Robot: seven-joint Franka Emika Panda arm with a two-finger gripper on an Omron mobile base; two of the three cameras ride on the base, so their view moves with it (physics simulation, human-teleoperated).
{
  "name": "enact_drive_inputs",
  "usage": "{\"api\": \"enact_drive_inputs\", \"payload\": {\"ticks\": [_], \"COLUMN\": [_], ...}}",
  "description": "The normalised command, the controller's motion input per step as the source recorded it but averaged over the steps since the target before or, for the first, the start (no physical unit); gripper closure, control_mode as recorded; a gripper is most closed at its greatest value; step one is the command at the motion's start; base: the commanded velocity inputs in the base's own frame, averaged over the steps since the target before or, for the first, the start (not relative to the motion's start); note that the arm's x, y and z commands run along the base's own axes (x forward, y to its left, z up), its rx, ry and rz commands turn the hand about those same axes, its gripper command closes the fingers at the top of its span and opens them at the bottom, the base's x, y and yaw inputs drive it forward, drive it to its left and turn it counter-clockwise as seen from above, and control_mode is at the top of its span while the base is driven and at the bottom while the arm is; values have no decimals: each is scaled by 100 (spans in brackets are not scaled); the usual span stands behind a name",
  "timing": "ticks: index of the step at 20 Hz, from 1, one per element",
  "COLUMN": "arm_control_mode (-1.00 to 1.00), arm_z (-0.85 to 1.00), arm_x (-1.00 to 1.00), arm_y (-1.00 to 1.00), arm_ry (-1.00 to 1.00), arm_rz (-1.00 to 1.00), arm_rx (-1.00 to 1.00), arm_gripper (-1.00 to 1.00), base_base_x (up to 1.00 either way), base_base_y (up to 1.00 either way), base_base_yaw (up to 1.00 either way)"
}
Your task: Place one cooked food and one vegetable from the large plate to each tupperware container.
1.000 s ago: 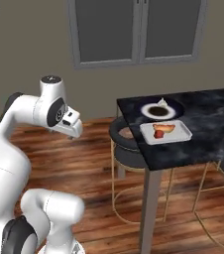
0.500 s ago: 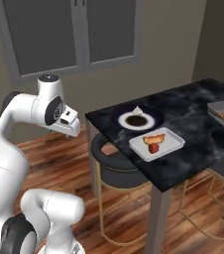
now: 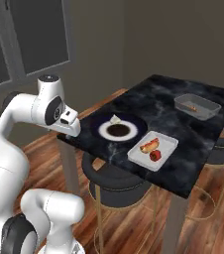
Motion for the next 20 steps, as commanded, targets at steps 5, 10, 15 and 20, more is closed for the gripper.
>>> {"api": "enact_drive_inputs", "payload": {"ticks": [5,10,15,20], "arm_control_mode": [100,100,100,100], "arm_z": [0,0,0,0], "arm_x": [0,0,0,0], "arm_y": [0,0,0,0], "arm_ry": [0,0,0,0], "arm_rz": [0,0,0,0], "arm_rx": [0,0,0,0], "arm_gripper": [-100,-100,-100,-100], "base_base_x": [27,22,81,43], "base_base_y": [70,-4,8,13], "base_base_yaw": [-51,-5,-27,-29]}}
